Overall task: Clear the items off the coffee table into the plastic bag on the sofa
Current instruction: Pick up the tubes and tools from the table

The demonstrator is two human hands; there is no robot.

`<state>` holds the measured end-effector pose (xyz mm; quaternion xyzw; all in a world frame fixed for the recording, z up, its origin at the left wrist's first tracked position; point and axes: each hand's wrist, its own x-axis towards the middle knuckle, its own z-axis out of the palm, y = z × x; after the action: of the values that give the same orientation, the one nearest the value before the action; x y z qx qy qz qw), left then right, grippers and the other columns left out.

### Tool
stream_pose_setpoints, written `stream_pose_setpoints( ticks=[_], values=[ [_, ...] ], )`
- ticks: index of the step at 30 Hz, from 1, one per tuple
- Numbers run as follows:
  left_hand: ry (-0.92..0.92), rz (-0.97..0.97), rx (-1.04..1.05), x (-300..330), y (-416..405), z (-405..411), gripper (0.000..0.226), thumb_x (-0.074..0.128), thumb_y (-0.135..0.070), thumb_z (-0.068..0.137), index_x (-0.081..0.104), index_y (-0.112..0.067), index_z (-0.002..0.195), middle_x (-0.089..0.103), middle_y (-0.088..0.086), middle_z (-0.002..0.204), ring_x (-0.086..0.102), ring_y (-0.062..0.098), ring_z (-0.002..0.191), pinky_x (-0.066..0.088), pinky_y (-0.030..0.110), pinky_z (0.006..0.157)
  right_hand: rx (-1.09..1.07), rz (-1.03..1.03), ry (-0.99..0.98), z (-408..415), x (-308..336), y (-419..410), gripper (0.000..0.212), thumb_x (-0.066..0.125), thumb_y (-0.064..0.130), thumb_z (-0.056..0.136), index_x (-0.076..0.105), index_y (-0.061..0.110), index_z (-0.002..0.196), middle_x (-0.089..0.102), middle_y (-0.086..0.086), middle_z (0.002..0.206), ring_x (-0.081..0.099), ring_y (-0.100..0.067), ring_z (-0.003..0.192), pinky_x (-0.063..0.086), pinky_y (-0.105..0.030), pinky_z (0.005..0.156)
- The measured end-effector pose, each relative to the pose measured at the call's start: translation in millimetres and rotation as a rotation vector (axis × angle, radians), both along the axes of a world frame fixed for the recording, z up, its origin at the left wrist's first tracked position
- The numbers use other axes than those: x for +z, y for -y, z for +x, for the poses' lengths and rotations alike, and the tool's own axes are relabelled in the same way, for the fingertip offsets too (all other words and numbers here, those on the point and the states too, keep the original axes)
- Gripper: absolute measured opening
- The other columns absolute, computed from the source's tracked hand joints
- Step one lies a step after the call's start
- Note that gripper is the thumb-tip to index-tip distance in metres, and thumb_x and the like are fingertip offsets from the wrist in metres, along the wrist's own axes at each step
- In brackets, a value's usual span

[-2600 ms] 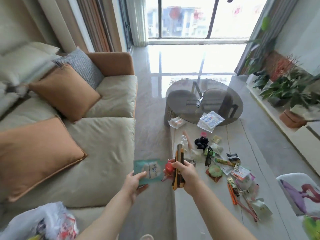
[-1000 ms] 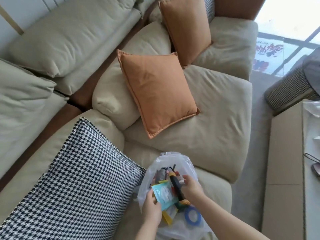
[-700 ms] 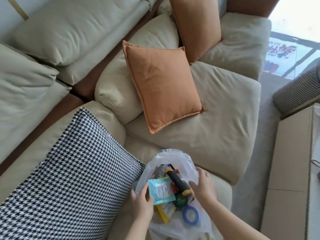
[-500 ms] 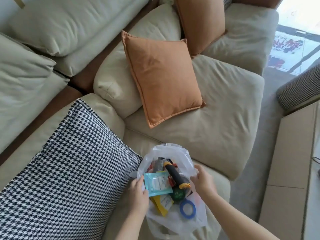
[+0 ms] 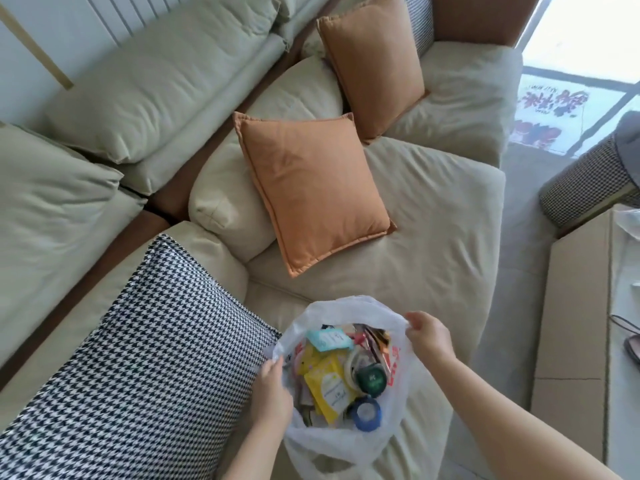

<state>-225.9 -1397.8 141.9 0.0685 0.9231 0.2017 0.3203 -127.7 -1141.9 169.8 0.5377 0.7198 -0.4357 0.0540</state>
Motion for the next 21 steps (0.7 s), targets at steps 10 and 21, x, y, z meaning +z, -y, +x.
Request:
stream_pose_setpoints(
  ticks=[10,21],
  values=[
    [0.063,-0.015,0.048,65,-25,42,0.054,0.044,-0.002,0.092,0.035,-0.014,0.144,0.039,0.004,0.147,0.042,0.023,0.133,0.037,0.031,0.106,0.126,-0.095,-0.031,59,46,7,0.036,0.058,0.003,0.084,0.060,0.008,0.119,0.063,-0.010,0.119,0.059,-0.022,0.106,0.042,-0.024,0.086],
    [0.050,0.108,-0.238,168,-126,172,0.011,0.051,-0.022,0.087,0.061,-0.024,0.082,0.065,0.003,0.096,0.059,0.020,0.095,0.046,0.031,0.087,0.250,0.033,0.007,198,124,-36,0.026,0.050,0.015,0.083,0.061,0.016,0.107,0.066,-0.005,0.108,0.062,-0.024,0.098,0.048,-0.031,0.082]
  ],
)
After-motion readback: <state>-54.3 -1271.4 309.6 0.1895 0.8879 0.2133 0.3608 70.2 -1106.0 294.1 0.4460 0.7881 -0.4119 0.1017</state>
